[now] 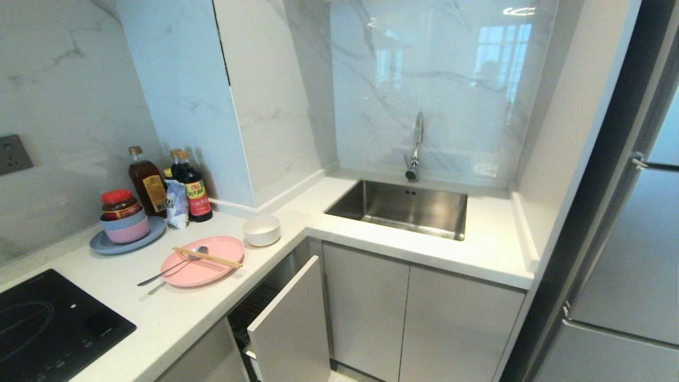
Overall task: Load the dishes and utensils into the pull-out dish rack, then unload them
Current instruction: Open the cupboard
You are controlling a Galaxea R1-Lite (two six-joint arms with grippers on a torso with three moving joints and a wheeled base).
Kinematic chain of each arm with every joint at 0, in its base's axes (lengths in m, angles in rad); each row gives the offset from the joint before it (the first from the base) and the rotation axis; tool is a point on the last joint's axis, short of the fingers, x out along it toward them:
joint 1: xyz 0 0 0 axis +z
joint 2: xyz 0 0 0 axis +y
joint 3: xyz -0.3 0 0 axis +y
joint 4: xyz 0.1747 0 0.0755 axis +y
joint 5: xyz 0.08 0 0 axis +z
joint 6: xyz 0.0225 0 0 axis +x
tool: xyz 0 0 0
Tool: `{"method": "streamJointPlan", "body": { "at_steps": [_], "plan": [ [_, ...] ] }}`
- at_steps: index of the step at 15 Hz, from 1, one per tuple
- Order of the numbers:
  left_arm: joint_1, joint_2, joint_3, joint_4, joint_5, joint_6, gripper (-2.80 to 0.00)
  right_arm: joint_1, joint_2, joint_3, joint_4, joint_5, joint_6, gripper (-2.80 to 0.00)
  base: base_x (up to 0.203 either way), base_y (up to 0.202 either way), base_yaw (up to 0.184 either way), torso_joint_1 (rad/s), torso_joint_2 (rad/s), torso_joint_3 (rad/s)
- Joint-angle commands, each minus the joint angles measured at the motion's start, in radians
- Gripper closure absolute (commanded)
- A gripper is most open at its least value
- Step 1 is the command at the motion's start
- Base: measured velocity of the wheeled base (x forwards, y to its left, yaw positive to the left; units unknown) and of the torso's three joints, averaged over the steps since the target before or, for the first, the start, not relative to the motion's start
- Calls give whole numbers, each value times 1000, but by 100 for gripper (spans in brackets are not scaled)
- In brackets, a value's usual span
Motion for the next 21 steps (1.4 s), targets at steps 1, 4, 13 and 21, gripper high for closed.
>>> {"method": "streamJointPlan", "body": {
  "at_steps": [1,4,13,21],
  "plan": [
    [0,1,0,0,0,0,0,1,1,0,0,0,0,0,0,0,0,-154,341,163],
    [0,1,0,0,0,0,0,0,1,0,0,0,0,0,0,0,0,-171,364,189],
    [0,1,0,0,0,0,0,0,1,0,0,1,0,0,0,0,0,-245,522,281],
    [0,1,0,0,0,0,0,0,1,0,0,0,0,0,0,0,0,-230,510,280]
  ]
}}
